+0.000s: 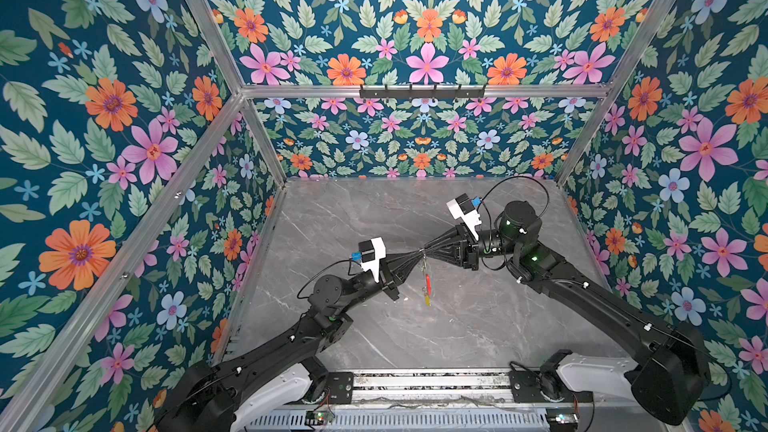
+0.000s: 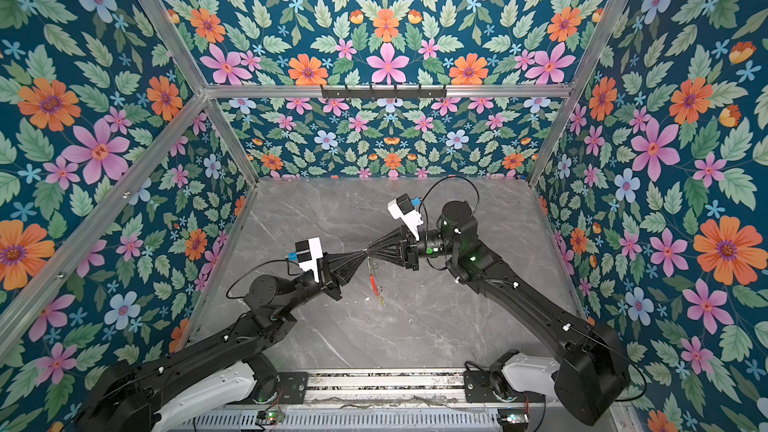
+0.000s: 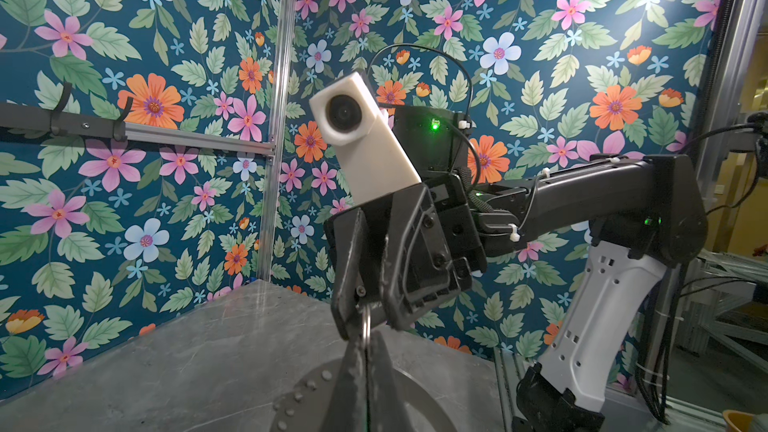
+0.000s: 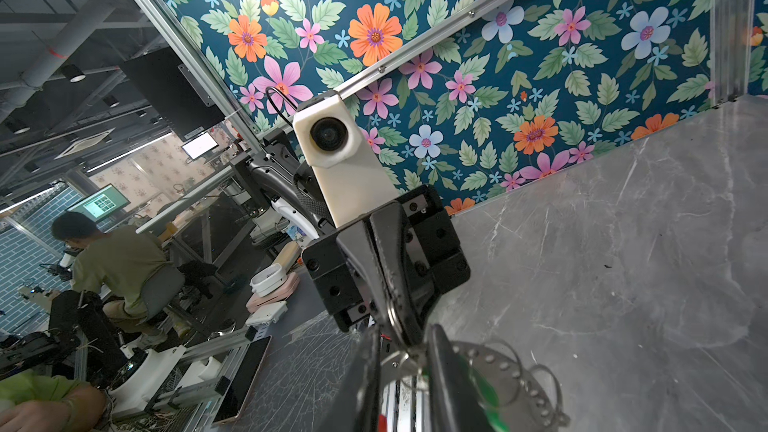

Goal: Remove the keys from the keyring

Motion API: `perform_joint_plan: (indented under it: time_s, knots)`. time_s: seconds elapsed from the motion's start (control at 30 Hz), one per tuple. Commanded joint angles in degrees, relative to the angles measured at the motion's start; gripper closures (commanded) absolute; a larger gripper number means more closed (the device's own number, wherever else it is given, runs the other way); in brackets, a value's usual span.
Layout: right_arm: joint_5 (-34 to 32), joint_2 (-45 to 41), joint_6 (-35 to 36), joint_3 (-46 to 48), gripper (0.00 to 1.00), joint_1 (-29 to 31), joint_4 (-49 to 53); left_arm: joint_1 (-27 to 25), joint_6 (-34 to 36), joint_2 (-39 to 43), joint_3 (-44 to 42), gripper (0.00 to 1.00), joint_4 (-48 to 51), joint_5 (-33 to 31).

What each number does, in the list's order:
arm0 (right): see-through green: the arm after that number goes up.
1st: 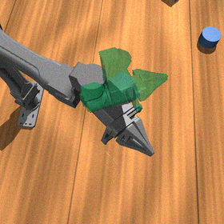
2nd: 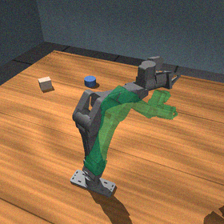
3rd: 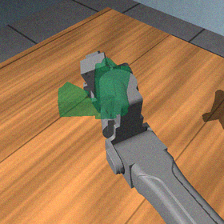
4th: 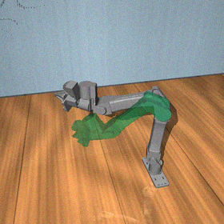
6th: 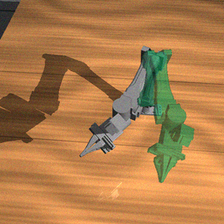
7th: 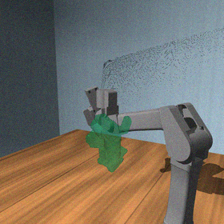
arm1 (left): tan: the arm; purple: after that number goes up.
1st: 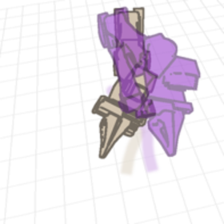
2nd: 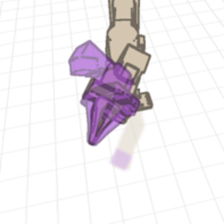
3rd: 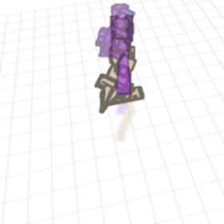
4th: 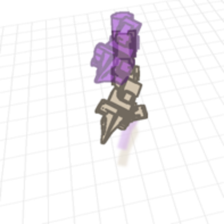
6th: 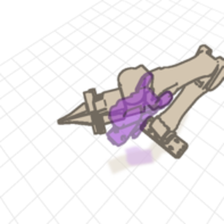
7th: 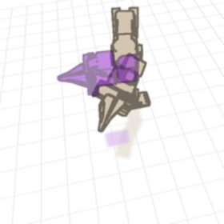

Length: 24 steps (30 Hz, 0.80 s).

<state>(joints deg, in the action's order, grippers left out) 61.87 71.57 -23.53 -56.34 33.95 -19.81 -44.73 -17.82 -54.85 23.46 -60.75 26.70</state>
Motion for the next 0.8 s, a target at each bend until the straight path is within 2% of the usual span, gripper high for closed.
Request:
perform_joint_plan:
  time_s: [0.0, 0.17, 0.3, 0.33, 0.4, 0.5, 0.57, 0.77]
  knots:
    - [0.2, 0.1, 1.4, -0.4, 0.83, 0.1, 0.2, 0.0, 0.0, 0.0, 0.1, 1.0, -2.4, 0.1]
    - [0.2, 0.2, 1.5, -0.4, 0.98, 0.2, 0.3, 0.0, -0.1, -0.3, 0.2, 1.0, -2.4, 0.3]
    - [-1.6, -1.0, 4.7, -0.8, 1.0, 0.2, 4.6, 0.0, -0.6, 0.2, 0.1, 1.0, -2.0, 0.1]
    - [-2.2, -1.4, 6.6, -1.4, 1.0, 0.2, 7.4, 0.0, -0.7, 0.7, 0.0, 0.96, -1.2, -0.5]
    - [-3.7, -2.1, 11.0, -2.8, 1.0, 0.1, 14.1, 0.1, -0.5, 2.3, -0.2, 0.78, 1.7, -1.8]
    - [-5.2, -2.9, 17.1, -5.0, 1.0, 0.1, 22.9, 0.5, -0.6, 4.9, 0.0, 0.65, 7.4, -3.1]
    - [-5.9, -3.0, 20.5, -6.3, 1.0, 0.1, 27.6, 1.4, -1.4, 6.0, 0.8, 0.61, 10.4, -1.6]
    - [-7.2, -1.9, 27.0, -10.1, 1.0, 0.1, 37.6, 2.9, -2.8, 3.5, 6.3, 0.61, 18.4, 8.2]
